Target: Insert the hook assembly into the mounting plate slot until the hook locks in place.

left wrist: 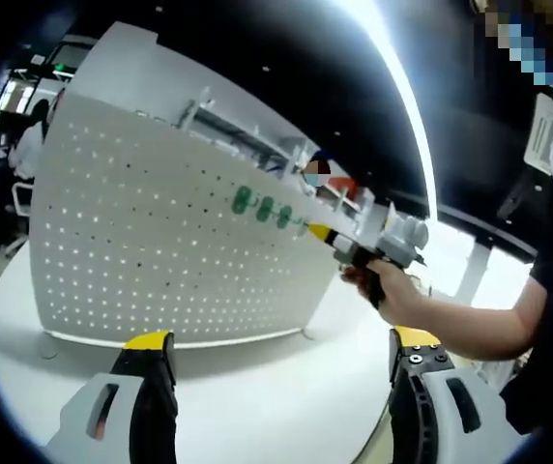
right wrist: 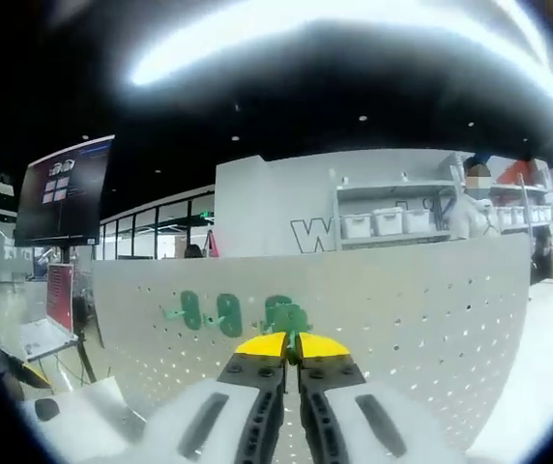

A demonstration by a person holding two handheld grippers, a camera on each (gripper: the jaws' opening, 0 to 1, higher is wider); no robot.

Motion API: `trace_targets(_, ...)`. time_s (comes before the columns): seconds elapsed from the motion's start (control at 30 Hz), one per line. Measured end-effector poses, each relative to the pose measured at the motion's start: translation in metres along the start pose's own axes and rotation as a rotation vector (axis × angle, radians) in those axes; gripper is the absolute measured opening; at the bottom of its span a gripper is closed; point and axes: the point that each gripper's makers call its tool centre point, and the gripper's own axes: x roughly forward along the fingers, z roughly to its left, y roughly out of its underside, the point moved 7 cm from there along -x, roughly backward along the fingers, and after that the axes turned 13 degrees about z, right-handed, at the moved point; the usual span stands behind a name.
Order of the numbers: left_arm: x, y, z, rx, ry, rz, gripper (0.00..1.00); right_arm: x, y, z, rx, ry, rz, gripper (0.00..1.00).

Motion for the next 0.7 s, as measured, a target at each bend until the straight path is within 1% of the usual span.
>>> trace_targets(0.27,-0.002,0.001,0.012,-0.007,-0.002,0.0,0.93,0.013,-0.007,-0.016,0.016,0.033,-0.008,0.0)
trace_targets(0.53,-0.004,0.004,0.012,-0.014,-0.017,0.006,0.93,0.022,-0.011,-0.024,0.025,0.058,-0.015,0.0)
trace_targets(0.7,-0.003,0.003,0.013,-0.016,-0.021,0.01,0.93,0.02,-0.01,-0.024,0.029,0.067,-0.019,0.0)
